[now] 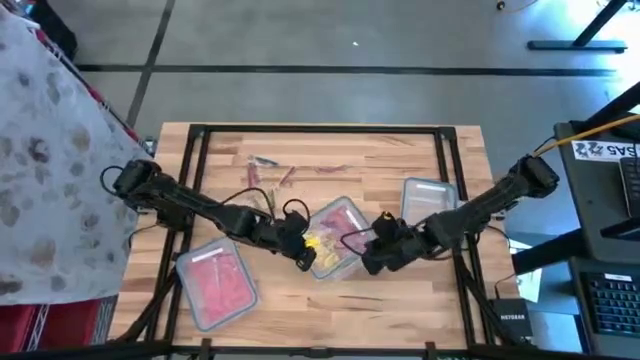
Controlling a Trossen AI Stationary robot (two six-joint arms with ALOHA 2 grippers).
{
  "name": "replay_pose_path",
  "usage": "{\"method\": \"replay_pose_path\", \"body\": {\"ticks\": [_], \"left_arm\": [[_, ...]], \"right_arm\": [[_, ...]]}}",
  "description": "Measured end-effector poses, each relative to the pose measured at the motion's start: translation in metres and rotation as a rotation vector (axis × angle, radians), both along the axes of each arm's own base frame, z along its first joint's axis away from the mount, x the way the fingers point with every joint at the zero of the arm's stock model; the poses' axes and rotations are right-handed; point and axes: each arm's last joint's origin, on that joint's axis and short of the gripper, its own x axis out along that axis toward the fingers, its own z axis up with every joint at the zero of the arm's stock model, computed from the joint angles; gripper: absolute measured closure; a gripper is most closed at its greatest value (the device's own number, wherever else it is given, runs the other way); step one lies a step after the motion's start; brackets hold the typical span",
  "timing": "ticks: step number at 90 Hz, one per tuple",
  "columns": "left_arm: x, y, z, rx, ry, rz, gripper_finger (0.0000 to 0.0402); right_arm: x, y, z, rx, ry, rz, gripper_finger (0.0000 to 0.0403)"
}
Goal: Sort candy
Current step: Close the rectangular transparent bin
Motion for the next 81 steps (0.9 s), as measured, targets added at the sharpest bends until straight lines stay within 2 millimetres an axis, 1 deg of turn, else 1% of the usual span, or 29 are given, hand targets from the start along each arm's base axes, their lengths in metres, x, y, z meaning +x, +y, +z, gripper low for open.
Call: {"method": "replay_pose_path", "body": {"ticks": [5,9,17,38,51,58,65,72,81], "left_arm": [[0.003,-0.004,0.014,0.025,-0.064,0.019,0.0401],[0.006,-0.003,0.022,0.059,-0.098,0.030,0.0401],[0.009,0.006,0.025,0.124,-0.098,0.035,0.0401],[0.021,0.051,-0.007,0.199,0.041,0.079,0.0401],[0.030,0.068,-0.030,0.186,0.132,0.031,0.0401],[0.035,0.072,-0.043,0.159,0.169,0.009,0.0401],[0.039,0.072,-0.054,0.132,0.189,-0.003,0.0401],[0.043,0.068,-0.061,0.091,0.185,-0.031,0.0401],[0.047,0.058,-0.067,0.083,0.177,-0.050,0.0401]], "right_arm": [[0.002,0.005,0.004,0.041,-0.031,0.052,0.0403],[0.002,0.008,0.005,0.075,-0.040,0.087,0.0403],[0.009,0.015,0.004,0.126,-0.070,0.124,0.0403],[0.021,0.021,-0.027,0.134,0.041,0.119,0.0403],[0.029,0.025,-0.047,0.120,0.089,0.086,0.0403],[0.033,0.028,-0.057,0.121,0.099,0.072,0.0403],[0.036,0.029,-0.063,0.117,0.101,0.065,0.0403],[0.039,0.029,-0.065,0.125,0.090,0.060,0.0403],[0.040,0.027,-0.065,0.126,0.083,0.052,0.0403]]}}
